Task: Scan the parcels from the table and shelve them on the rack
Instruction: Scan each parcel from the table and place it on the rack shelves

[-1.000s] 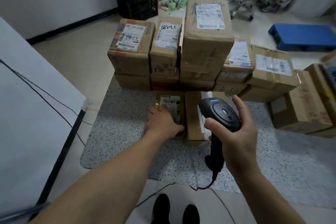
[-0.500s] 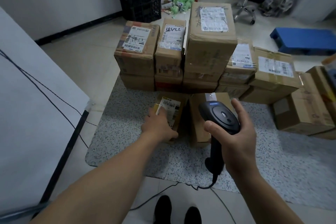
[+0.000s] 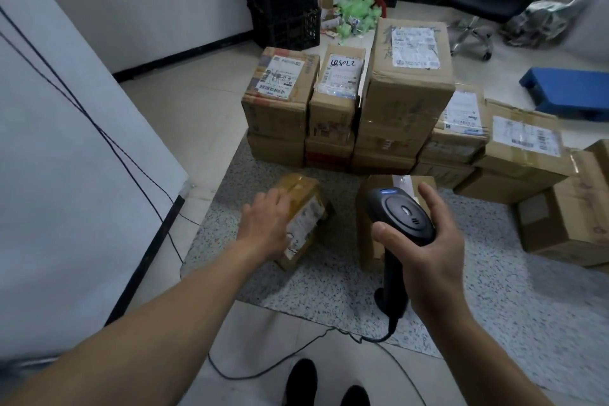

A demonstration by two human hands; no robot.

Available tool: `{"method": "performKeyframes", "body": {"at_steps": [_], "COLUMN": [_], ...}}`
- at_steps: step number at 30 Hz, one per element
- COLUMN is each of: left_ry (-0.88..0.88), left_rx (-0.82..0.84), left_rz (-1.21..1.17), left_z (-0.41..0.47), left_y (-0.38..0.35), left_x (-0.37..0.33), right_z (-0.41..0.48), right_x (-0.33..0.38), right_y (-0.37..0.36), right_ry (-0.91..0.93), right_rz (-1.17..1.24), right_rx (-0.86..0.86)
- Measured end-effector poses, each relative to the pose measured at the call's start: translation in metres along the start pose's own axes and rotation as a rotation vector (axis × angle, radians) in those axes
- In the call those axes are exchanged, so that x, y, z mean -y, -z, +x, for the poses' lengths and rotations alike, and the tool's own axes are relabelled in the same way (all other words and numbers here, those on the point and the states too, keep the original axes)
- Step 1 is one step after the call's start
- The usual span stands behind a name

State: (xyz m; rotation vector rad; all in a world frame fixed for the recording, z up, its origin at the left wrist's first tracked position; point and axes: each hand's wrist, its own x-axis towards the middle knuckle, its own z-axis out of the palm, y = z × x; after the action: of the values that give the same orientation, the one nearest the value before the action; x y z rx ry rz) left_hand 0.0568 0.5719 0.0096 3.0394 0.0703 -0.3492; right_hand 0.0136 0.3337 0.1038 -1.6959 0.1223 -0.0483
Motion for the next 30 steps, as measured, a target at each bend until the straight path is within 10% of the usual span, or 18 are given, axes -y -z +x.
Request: {"method": "performKeyframes", "body": {"at_steps": [11, 30], "left_ry": [0.198, 0.393], "left_rx": [0.361, -0.081], "left_rz": [-0.086, -0.872], "left_z": [0.009, -0.135], "left_y": [0.0, 0.052], "left_x": [-0.024, 0.006], "right_z": [-0.002, -0.077], "right_x": [0.005, 0.023], "right_y": [0.004, 0.031], "right_ry": [0.004, 0.019], "right_rz": [-0.004, 0.051], "right_rx": [-0.011, 0.352]}}
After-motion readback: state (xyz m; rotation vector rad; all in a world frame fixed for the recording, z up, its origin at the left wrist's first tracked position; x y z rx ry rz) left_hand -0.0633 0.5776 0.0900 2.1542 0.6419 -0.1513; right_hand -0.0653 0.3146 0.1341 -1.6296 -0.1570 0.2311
